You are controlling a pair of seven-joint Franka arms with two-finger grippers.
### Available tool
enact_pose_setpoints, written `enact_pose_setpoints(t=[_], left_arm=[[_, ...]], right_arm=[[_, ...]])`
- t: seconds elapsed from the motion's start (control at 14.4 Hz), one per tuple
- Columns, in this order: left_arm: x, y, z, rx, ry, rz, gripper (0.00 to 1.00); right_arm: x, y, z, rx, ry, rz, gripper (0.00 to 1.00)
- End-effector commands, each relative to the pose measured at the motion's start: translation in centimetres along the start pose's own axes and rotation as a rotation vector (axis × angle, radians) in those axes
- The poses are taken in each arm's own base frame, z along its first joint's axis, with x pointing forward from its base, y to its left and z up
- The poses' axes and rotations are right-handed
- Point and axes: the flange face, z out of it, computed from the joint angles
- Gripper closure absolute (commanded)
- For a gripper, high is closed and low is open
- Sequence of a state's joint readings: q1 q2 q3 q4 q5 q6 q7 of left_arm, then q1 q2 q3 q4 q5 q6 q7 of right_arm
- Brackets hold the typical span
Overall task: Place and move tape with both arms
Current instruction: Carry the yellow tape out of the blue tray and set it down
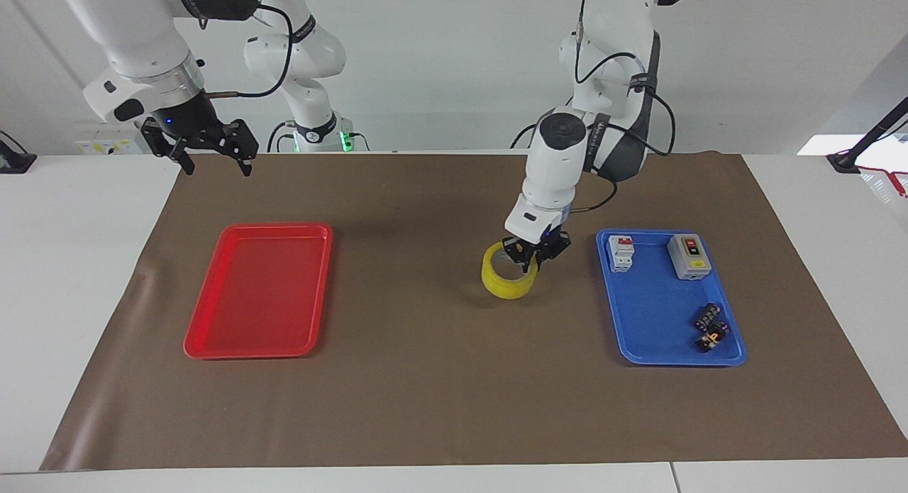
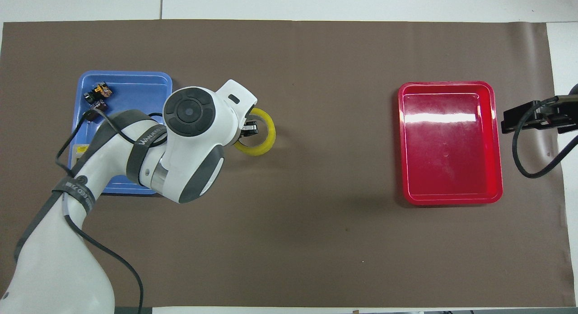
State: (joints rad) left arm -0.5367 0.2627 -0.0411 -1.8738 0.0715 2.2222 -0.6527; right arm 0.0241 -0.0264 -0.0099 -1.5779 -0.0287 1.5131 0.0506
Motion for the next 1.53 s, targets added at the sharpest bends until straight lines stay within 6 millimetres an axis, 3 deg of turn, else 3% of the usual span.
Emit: enact_pose_setpoints(t=[0.0, 0.62, 0.69, 0.83, 0.9, 1.11, 1.25, 1.46], left_arm=[[0.1, 4.0, 3.0, 0.044, 0.037, -0.023, 1.00], [-0.2, 3.9, 6.0, 0.069, 0.042, -0.014, 0.99], [-0.1, 3.7, 6.0, 0.075, 0.036, -0.020, 0.72], [0.0, 3.1, 5.4, 0.073, 0.040, -0.033, 0.06], [0.3, 2.7, 5.2, 0.071, 0.043, -0.041, 0.00], [0.9, 1.1, 1.8, 0.059, 0.064, -0.066, 0.00], [1.1, -1.6, -1.0, 0.072, 0.060, -0.098, 0.00], [2.2, -5.1, -3.9, 0.086, 0.060, -0.157, 0.00]], right_arm=[[-0.5, 0.0, 0.0, 0.014, 0.013, -0.013, 0.00], [-0.5, 0.0, -0.1, 0.014, 0.016, -0.016, 0.00], [-0.5, 0.0, -0.1, 0.014, 0.016, -0.016, 0.00], [-0.5, -0.1, -0.1, 0.014, 0.016, -0.017, 0.00], [-0.5, -0.1, -0.1, 0.014, 0.016, -0.017, 0.00], [-0.5, -0.1, -0.1, 0.014, 0.016, -0.017, 0.00], [-0.4, -0.3, -0.1, 0.014, 0.023, -0.020, 0.00], [-0.7, -2.2, 0.7, 0.013, 0.010, -0.057, 0.00]])
